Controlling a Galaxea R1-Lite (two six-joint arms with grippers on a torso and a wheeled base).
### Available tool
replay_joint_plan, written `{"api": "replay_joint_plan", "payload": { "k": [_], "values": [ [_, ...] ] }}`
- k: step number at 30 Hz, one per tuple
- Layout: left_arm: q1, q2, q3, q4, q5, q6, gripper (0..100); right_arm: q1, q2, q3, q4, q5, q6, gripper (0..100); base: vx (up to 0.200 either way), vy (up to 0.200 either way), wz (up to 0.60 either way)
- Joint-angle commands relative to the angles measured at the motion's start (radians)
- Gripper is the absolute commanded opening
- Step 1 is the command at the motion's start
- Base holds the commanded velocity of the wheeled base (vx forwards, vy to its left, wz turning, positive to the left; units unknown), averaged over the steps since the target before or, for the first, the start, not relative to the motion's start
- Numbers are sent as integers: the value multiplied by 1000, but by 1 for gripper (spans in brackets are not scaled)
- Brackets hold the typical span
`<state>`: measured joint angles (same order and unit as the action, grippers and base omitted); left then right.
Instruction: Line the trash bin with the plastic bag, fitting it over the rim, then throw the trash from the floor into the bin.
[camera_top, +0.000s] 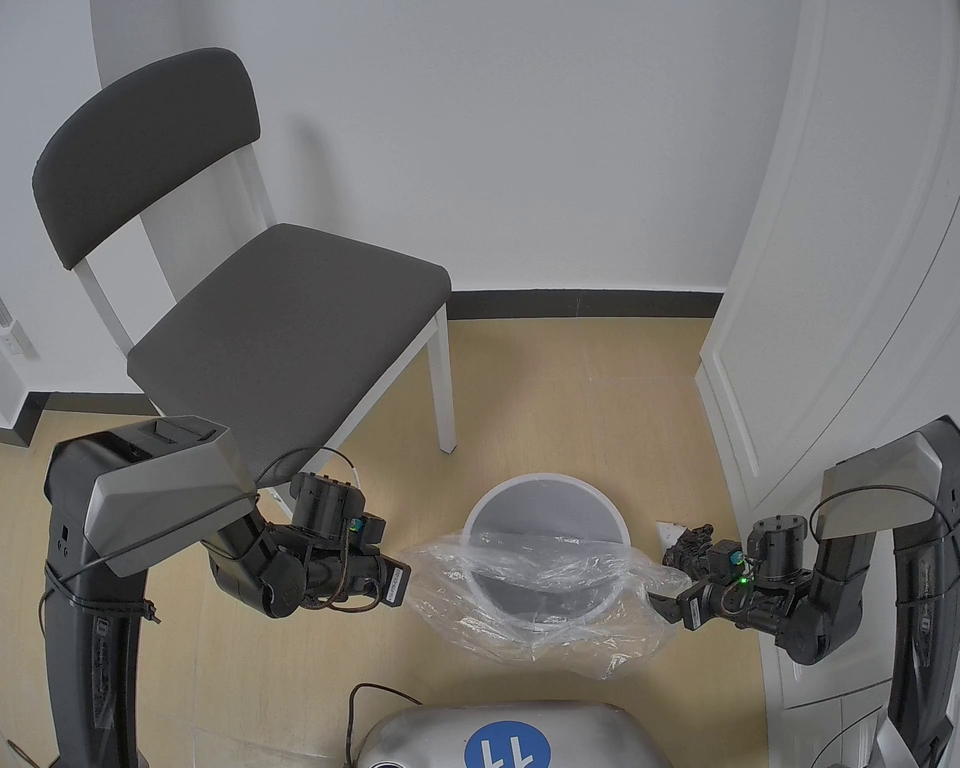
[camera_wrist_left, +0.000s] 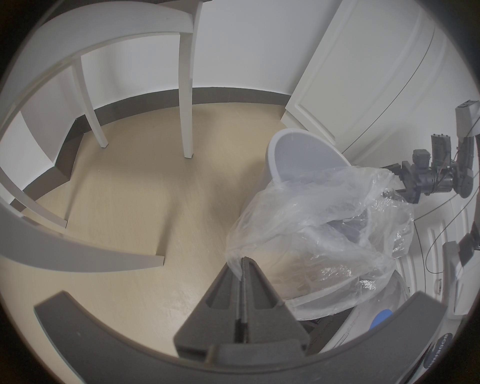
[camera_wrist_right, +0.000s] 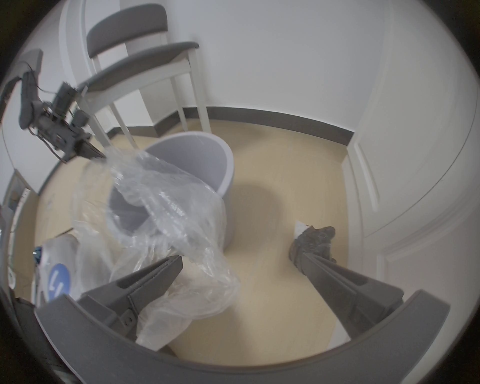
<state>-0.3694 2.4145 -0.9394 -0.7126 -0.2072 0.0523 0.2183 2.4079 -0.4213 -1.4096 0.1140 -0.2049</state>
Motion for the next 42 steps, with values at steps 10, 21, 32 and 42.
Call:
{"api": "replay_joint_plan", "payload": {
  "k": [10, 21, 32, 42],
  "values": [
    [21, 38, -19, 2, 8, 3, 0, -220, -84, 42, 3, 352, -1, 100, 0, 0, 0],
    [29, 52, -22, 2, 9, 4, 0, -269, -171, 62, 1, 472, 9, 100, 0, 0, 0],
    [6, -20, 14, -1, 2, 4, 0, -66, -246, 41, -6, 131, 134, 100, 0, 0, 0],
    [-14, -48, 50, -2, 2, 23, 100, 161, -317, -33, 75, -80, 67, 100, 0, 0, 0]
  ]
}}
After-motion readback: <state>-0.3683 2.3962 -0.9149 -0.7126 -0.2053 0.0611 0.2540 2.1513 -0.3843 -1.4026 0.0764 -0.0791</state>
